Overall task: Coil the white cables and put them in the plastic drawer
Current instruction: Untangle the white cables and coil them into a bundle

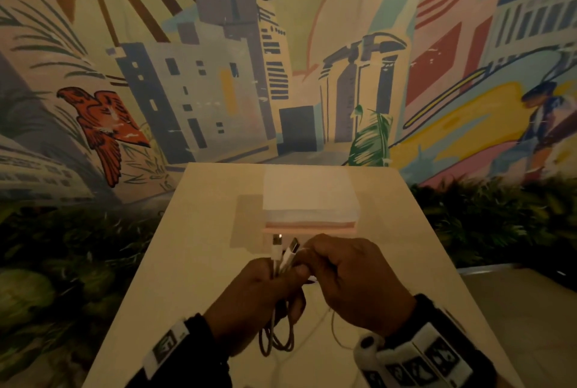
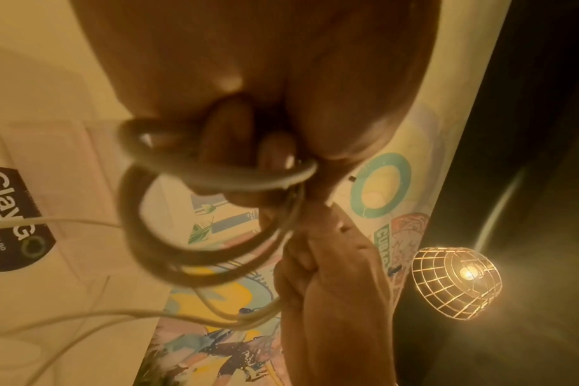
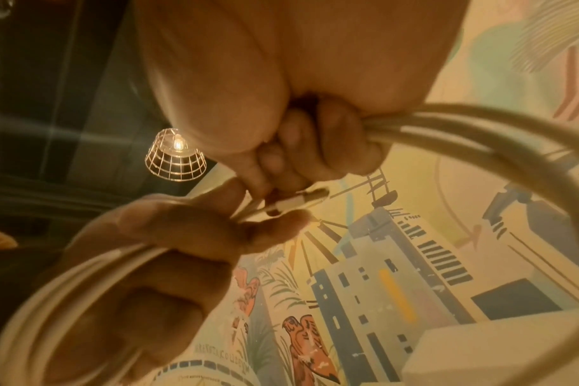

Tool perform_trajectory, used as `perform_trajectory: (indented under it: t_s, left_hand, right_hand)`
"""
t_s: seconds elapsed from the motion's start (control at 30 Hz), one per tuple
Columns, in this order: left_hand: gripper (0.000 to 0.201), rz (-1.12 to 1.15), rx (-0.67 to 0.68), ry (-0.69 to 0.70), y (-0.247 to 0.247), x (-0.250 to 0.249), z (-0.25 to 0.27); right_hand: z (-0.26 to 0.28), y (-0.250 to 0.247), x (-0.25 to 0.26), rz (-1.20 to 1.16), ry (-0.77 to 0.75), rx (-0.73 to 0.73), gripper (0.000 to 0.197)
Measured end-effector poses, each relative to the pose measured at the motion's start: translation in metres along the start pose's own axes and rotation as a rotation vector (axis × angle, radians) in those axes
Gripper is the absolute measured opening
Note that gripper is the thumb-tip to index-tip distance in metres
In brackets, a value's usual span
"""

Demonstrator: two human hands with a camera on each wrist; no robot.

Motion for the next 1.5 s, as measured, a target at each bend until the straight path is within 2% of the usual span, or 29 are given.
perform_trajectory:
  t_s: [0.1,0.17,0.27,0.37,0.47,0.53,0.6,0.67,0.73,0.83,0.9,0.97,1.07,1.17,1.27,1.37,1.43,1.5]
  left_hand:
    - [0.031,0.024,0.038,0.019,-0.008,0.003,-0.004]
    - [0.025,0.125,0.038,-0.004,-0.01,0.005,-0.004]
    - [0.016,0.321,0.004,-0.102,-0.013,0.005,-0.001]
    - [0.014,0.412,-0.065,-0.093,-0.014,0.007,-0.002]
    - [0.012,0.535,-0.168,-0.007,-0.011,0.008,-0.01]
    - [0.029,0.641,-0.252,0.051,-0.009,0.01,-0.018]
    - [0.041,0.681,-0.337,0.094,-0.009,0.014,-0.023]
    - [0.034,0.555,-0.387,0.097,-0.004,0.018,-0.026]
    - [0.033,0.395,-0.376,0.086,0.007,0.019,-0.029]
    - [0.036,0.393,-0.352,0.106,0.021,0.015,-0.033]
    - [0.035,0.394,-0.382,0.11,0.023,0.011,-0.035]
    - [0.021,0.357,-0.463,0.128,0.022,0.008,-0.036]
    - [0.037,0.287,-0.608,0.156,0.012,0.0,-0.038]
    - [0.047,0.335,-0.685,0.164,-0.013,-0.011,-0.043]
    - [0.049,0.321,-0.631,0.193,-0.027,-0.013,-0.05]
    - [0.046,0.406,-0.517,0.184,-0.022,-0.013,-0.054]
    - [0.047,0.554,-0.435,0.125,-0.025,-0.017,-0.051]
    - [0.047,0.626,-0.417,0.102,-0.035,-0.026,-0.048]
  right_hand:
    - [-0.003,-0.002,-0.002,0.017,-0.018,0.033,0.021]
    - [-0.005,-0.01,-0.005,-0.001,0.001,0.049,0.019]
    - [-0.008,-0.031,-0.017,-0.039,0.092,0.099,0.027]
    - [-0.009,-0.046,-0.03,-0.127,0.158,0.138,0.019]
    - [-0.002,-0.031,-0.035,-0.21,0.231,-0.011,0.006]
    - [0.007,-0.008,-0.033,-0.226,0.304,-0.148,0.018]
    - [0.016,0.016,-0.029,-0.241,0.322,-0.214,0.028]
    - [0.022,0.036,-0.018,-0.269,0.324,-0.254,0.03]
    - [0.026,0.051,-0.003,-0.237,0.282,-0.321,0.029]
    - [0.028,0.06,0.016,-0.106,0.231,-0.379,0.019]
    - [0.028,0.058,0.019,-0.069,0.221,-0.343,0.02]
    - [0.029,0.054,0.018,-0.096,0.193,-0.242,0.036]
    - [0.04,0.046,0.012,-0.09,0.156,-0.18,0.045]
    - [0.057,0.036,-0.005,-0.132,0.242,-0.163,0.06]
    - [0.068,0.041,-0.015,-0.346,0.28,-0.107,0.061]
    - [0.073,0.046,-0.019,-0.372,0.334,-0.05,0.053]
    - [0.08,0.04,-0.027,-0.347,0.385,0.098,0.04]
    - [0.087,0.019,-0.04,-0.295,0.432,0.263,0.024]
Point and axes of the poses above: each hand's wrist, its own z-axis away from the middle knuckle, its own y-axis out of the palm, x = y × z, the point moved 1 cm from there along -z, towards the middle knuckle, and after that the axes turned 8 degrees about y, right-handed, at the moved point
